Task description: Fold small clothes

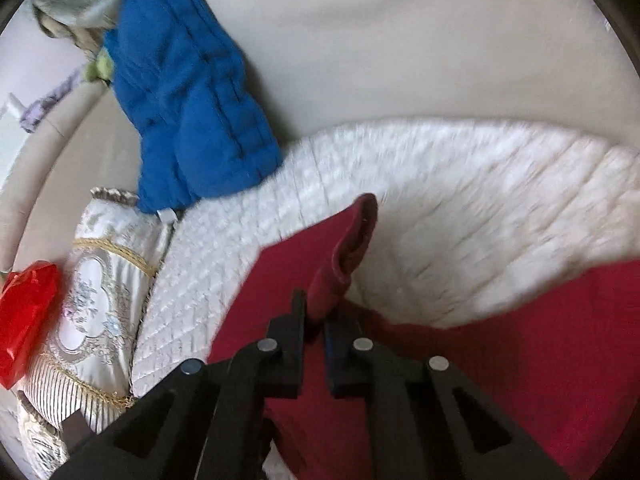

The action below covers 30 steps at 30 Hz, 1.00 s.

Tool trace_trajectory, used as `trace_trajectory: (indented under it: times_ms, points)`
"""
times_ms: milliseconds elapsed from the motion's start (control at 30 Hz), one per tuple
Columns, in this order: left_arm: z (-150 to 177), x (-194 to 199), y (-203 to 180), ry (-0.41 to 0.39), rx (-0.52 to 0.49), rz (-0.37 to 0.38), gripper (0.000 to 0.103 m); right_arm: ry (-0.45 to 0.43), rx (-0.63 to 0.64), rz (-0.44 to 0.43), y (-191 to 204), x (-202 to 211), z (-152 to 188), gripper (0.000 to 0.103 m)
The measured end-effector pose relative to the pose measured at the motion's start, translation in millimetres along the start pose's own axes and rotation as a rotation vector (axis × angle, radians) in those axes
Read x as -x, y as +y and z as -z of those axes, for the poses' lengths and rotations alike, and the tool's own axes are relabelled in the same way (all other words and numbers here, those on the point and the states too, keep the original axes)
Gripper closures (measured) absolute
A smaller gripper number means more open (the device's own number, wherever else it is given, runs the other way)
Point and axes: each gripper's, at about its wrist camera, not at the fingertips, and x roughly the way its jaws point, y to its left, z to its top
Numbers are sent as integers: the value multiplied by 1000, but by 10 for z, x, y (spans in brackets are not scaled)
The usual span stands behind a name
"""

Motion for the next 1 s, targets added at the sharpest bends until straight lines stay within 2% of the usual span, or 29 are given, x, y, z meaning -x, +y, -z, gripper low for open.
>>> trace_trajectory:
  times_ms: [67,167,267,367,533,633,733,767,800,867,900,967,1000]
  points:
    - [6,234,-38,-83,-19,102,64,-51,26,23,-1,344,-23,96]
    - [67,641,-142,-239,-100,211,64,-141,35,74,-133,1011,-81,96]
    - [142,859,-209,-291,-150,325,64,-212,28,129,-322,1592,-70,96]
    - [163,843,-203,-255,-141,354,64,-265,32,229,-574,2139,48,96]
    - [183,793,-214,-220,-117,345,64,-283,-31,388,-1107,2688,327,96]
    - [199,761,-279,-205,-144,352,64,-275,-106,465,-1460,2830,509,96]
    - [268,708,-410,-174,-204,327,64,-216,-144,609,-1791,2783,678,96]
    - [281,688,-444,-161,-221,320,64,-186,-162,632,-1867,2750,721,94]
    - [300,664,-472,-149,-238,308,64,-146,-185,648,-1945,2712,761,92]
    - [334,621,-517,-127,-265,283,64,-112,-206,646,-1961,2682,793,76]
    - [339,597,-528,-113,-272,283,64,-121,-195,629,-1898,2693,786,72]
    - [344,553,-536,-85,-272,293,64,-155,-149,578,-1713,2722,759,51]
    - [353,533,-547,-71,-272,301,64,-164,-111,536,-1568,2683,722,48]
